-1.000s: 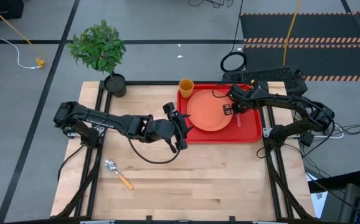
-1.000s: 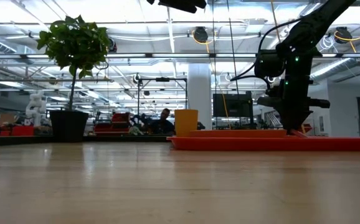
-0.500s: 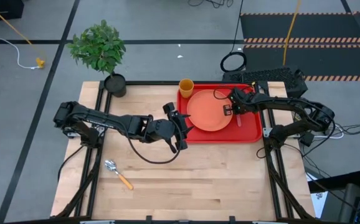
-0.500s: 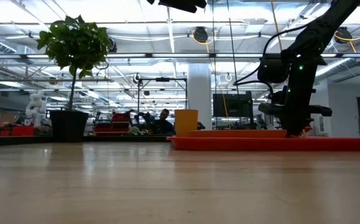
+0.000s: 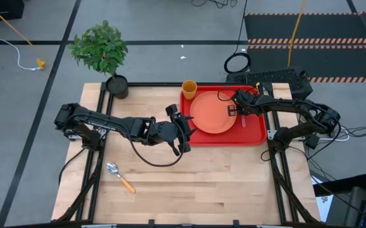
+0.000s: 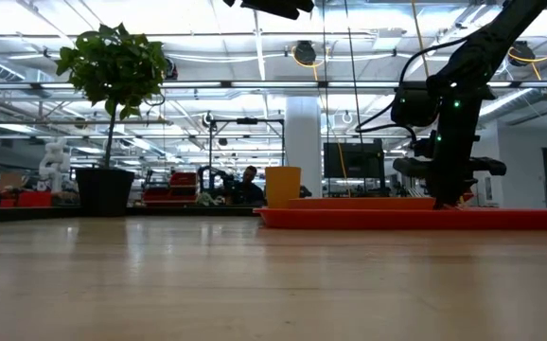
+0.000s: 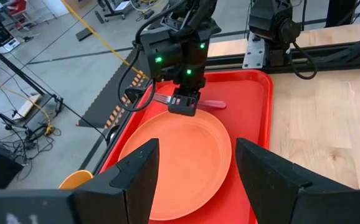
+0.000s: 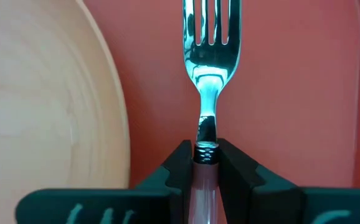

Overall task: Pick and place plate/cup/fork/spoon on tray
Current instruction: Put the pink fork to the right of the orange plate on the red tray

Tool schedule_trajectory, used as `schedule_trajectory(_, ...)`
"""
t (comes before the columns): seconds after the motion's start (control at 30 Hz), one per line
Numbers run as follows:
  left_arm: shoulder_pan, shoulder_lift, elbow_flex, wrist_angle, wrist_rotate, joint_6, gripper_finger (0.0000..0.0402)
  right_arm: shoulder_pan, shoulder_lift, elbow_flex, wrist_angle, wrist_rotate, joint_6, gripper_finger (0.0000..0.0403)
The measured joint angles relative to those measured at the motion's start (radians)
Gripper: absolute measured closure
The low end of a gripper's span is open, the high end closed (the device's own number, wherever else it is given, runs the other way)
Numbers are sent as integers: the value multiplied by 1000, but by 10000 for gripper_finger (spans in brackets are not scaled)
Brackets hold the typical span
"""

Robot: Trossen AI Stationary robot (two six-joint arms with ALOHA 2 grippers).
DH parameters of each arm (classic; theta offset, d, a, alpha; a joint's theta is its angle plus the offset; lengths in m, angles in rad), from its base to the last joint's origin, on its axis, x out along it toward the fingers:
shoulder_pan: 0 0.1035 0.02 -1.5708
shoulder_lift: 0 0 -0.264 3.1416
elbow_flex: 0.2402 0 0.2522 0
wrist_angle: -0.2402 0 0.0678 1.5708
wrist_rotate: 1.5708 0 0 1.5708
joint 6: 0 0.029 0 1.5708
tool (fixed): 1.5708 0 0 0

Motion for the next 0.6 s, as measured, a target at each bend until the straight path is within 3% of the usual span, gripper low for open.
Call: schedule_trajectory(0.6, 0, 0, 0, 5, 0, -2, 188, 20, 0, -9, 26, -19, 2, 359)
